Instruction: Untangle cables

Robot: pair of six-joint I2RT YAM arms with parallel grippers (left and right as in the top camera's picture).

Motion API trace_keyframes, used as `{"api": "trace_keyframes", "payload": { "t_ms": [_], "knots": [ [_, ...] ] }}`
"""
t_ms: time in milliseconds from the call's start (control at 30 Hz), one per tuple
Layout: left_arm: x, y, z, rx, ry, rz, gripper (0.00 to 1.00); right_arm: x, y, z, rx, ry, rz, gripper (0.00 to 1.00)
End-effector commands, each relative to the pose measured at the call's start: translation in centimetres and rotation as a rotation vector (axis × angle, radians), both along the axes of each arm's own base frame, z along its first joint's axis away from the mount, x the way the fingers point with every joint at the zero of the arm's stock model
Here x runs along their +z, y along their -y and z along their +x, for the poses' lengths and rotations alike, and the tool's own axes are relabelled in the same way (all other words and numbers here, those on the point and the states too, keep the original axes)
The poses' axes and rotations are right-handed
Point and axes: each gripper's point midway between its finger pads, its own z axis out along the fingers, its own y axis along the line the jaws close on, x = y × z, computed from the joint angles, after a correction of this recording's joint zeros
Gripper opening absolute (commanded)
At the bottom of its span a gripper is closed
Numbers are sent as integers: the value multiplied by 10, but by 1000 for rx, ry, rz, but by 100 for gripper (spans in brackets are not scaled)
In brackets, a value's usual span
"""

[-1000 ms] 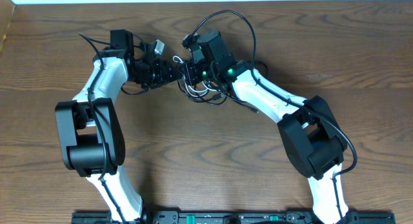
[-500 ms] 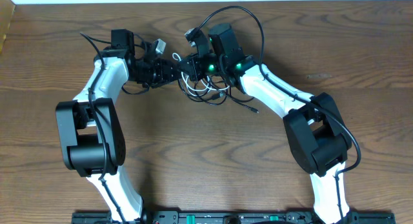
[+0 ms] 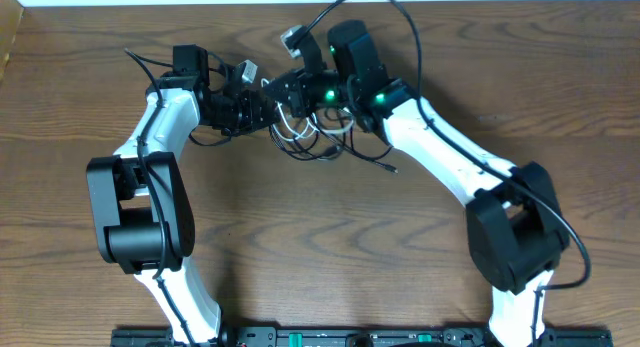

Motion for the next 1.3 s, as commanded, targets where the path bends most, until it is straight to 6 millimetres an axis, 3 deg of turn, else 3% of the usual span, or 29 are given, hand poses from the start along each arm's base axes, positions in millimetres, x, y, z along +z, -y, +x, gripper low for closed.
{"api": "trace_keyframes", "payload": {
  "t_ms": [0,433,567,600,633,667,733,833,1000,1100,1200,1267],
  "knots": [
    [-7,-8,1,12,0,65,8,48,7,-7,12,63,57,1],
    [-12,-14,1,24,-6,108,9,116,37,-16,-20,191,106,1],
    [-12,-14,1,24,-6,108,8,125,47,-16,-34,227,92,1],
    [-12,-14,1,23,-6,107,8,123,48,-16,-42,220,83,1],
    [-12,-14,1,24,-6,108,8,117,51,-13,-61,201,61,7],
    [-12,-14,1,23,-6,107,8,111,54,-10,-84,183,38,14],
    [-12,-14,1,23,-6,107,8,92,65,-2,-160,137,-38,37],
    [-12,-14,1,23,-6,107,8,63,82,8,-258,105,-176,51],
    [-8,-9,0,14,-3,72,8,31,86,3,-263,11,-253,65],
    [-3,-3,-1,-1,3,27,8,17,83,3,-272,-51,-261,69],
    [2,3,-3,-40,29,-5,8,7,82,1,-243,-57,-278,83],
    [6,7,-5,-64,43,-35,8,2,77,-2,-175,-5,-294,82]
  ]
}}
